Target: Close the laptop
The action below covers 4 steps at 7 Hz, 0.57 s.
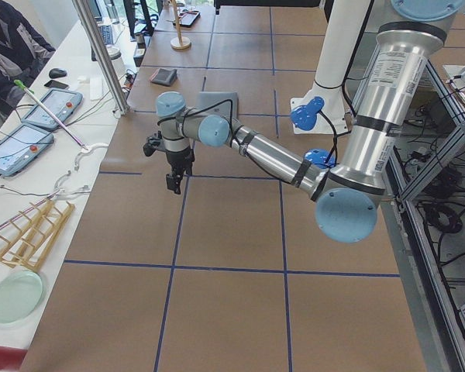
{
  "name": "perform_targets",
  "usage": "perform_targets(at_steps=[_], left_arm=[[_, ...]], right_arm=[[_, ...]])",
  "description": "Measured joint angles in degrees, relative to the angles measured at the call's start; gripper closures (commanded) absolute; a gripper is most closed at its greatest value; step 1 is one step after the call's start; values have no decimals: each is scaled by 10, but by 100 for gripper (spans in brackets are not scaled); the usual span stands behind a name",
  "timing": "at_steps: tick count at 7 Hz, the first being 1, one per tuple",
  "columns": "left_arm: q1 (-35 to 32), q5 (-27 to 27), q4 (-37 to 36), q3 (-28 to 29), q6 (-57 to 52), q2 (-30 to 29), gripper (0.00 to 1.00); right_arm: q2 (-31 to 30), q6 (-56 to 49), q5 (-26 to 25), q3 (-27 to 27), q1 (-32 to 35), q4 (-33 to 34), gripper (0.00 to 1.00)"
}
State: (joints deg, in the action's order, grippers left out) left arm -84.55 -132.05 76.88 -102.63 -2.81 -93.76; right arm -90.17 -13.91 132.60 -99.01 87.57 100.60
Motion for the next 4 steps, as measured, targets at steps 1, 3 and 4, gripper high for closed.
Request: perform_targets(at_steps=[1,3,4], left_arm=[[-21,-8,1,-7,-13,43,0],[-37,-10,7,-20,-20,94,0],[-39,-9,8,-20,-20,97,0]], right_arm=[[-16,-17,26,9,8,7,0],[-26,-21,57,23,12,-6,0],[-27,-20,60,25,12,-9,0]])
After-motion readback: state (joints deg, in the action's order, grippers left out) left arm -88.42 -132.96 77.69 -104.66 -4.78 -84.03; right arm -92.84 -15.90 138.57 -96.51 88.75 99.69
